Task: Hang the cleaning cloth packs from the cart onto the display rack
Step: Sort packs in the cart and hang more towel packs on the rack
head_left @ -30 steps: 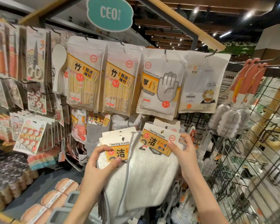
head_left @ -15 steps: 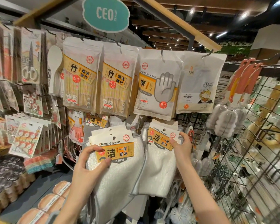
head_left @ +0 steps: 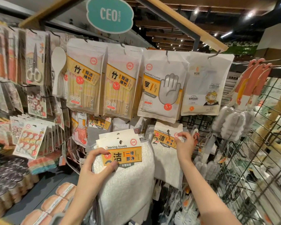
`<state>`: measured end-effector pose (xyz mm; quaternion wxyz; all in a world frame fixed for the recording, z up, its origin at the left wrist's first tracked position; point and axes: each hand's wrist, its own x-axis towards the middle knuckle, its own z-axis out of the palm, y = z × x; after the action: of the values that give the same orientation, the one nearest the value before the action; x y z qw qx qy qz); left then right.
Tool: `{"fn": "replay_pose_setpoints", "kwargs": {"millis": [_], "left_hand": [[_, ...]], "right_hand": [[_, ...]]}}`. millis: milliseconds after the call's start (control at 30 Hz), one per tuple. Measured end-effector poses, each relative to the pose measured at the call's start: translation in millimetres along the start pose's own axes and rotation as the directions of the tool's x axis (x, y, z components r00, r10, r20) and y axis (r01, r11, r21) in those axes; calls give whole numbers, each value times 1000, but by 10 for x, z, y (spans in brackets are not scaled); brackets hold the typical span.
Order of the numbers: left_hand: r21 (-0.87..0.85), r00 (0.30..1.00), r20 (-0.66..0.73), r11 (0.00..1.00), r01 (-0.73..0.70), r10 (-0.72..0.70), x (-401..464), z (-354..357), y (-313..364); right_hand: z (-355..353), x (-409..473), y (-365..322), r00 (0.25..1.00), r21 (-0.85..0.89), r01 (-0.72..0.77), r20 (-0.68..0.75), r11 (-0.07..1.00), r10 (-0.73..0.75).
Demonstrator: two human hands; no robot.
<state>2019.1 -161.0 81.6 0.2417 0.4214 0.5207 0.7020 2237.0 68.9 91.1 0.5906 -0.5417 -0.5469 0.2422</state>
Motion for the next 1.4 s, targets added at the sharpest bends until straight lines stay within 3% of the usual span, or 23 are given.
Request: {"fn": "replay_pose_setpoints", "kwargs": {"millis": [300,567,667,867,1133,1400], "left_hand": [[82,996,87,996,-19,12,38,31,-11],[62,997,70,997,-38,34,24,98,-45],[64,995,81,996,-57,52,19,127,-23],[60,993,97,996,-70,64,16,214,4],[76,989,66,988,-138,133,-4,222,-49],[17,994,-21,994,-108,108,-65,256,-99]], "right_hand": [[50,13,-27,999,-63,-28,-34,998,26],[-239,-248,-191,992,-98,63,118,993,-51],[-292,-446,-420,960,36,94,261,995,-100],[-282,-926,-799,794,191,23,593,981,-134],[-284,-1115,-830,811,218,41,563,975,-160],[-268,-1060,-815,827,136,-6,558,991,-71]]}}
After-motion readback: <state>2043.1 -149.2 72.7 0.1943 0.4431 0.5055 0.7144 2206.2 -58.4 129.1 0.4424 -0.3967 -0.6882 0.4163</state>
